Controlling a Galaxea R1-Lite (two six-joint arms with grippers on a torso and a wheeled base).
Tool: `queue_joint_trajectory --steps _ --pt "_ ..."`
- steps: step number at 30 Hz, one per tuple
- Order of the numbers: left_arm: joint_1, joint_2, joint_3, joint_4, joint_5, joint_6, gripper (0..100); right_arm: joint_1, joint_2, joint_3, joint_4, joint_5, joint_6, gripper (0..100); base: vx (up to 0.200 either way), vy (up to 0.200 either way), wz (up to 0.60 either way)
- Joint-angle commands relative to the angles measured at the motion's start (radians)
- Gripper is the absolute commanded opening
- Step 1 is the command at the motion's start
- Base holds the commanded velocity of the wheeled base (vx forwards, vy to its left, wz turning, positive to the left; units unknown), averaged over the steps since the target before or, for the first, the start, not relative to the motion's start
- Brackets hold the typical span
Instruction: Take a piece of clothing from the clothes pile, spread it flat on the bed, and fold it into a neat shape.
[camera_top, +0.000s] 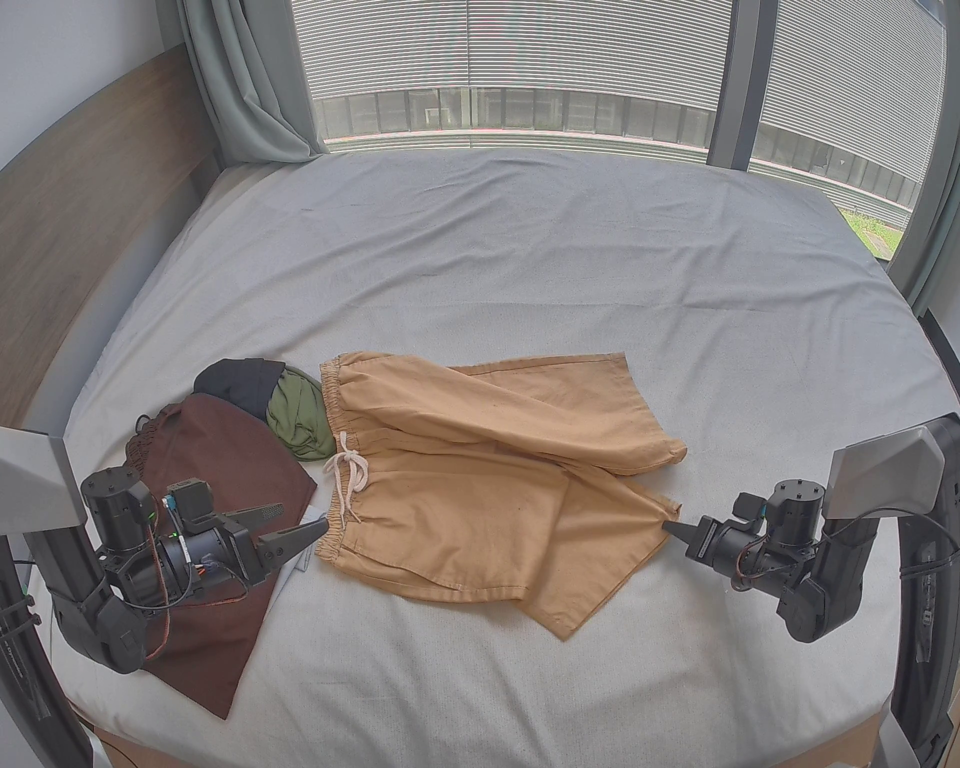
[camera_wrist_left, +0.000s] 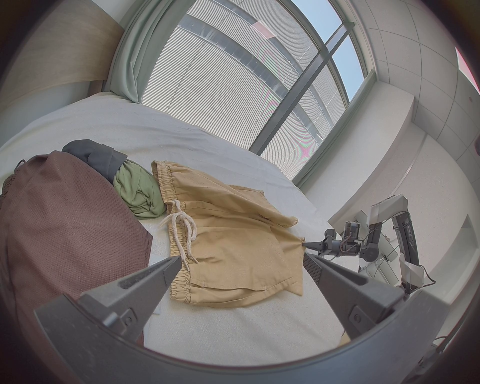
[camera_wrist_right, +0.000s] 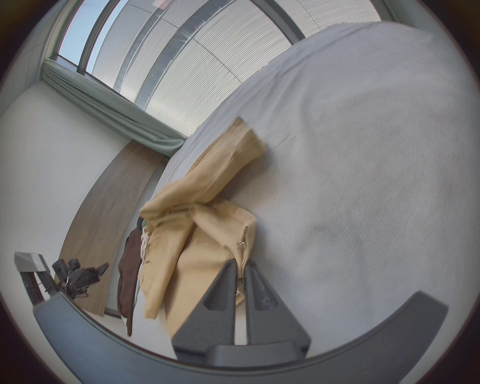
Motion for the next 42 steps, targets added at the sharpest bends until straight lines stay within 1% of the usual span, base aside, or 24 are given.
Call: queue_joint_trajectory --steps 1,7,14,20,26,30,31,36,40,42 --pt "-0.002 0.001 0.000 -0.001 0.000 0.000 100 -0.031 -0.003 -0.033 0.000 -0.010 -0.003 0 0.000 0.000 0.00" --pt "-0.002 0.002 0.003 0.001 0.000 0.000 100 -0.040 0.001 -0.081 0.000 -0.014 -0.001 0 0.000 0.000 0.00" --pt "-0.002 0.004 -0.001 0.001 0.000 0.000 100 -0.040 0.010 -0.133 -0.001 -0.036 0.000 0 0.000 0.000 0.00" --pt "0.000 0.006 -0.011 -0.001 -0.002 0.000 100 -0.040 0.010 -0.138 -0.001 -0.036 -0.001 0 0.000 0.000 0.00" --pt "0.000 0.013 -0.011 -0.001 -0.003 0.060 100 -0.042 0.010 -0.138 -0.003 -0.036 -0.006 0 0.000 0.000 0.00" --pt "0.000 0.013 -0.012 -0.001 -0.006 0.060 100 -0.045 0.005 -0.138 -0.001 -0.036 -0.006 0 0.000 0.000 0.00" --pt "0.000 0.013 -0.012 -0.001 -0.006 0.060 100 -0.045 0.005 -0.138 -0.001 -0.036 -0.006 100 0.000 0.000 0.00" --pt "0.003 0.012 -0.017 -0.001 -0.040 0.060 100 -0.036 -0.022 -0.110 -0.003 -0.034 -0.007 100 0.000 0.000 0.00" --pt "0.006 0.013 -0.020 -0.001 -0.040 0.063 100 -0.028 -0.090 -0.023 0.000 -0.027 -0.016 100 0.000 0.000 0.00" --pt "0.006 0.013 -0.023 -0.001 -0.040 0.061 100 -0.020 -0.122 0.019 0.002 -0.019 -0.036 100 0.000 0.000 0.00"
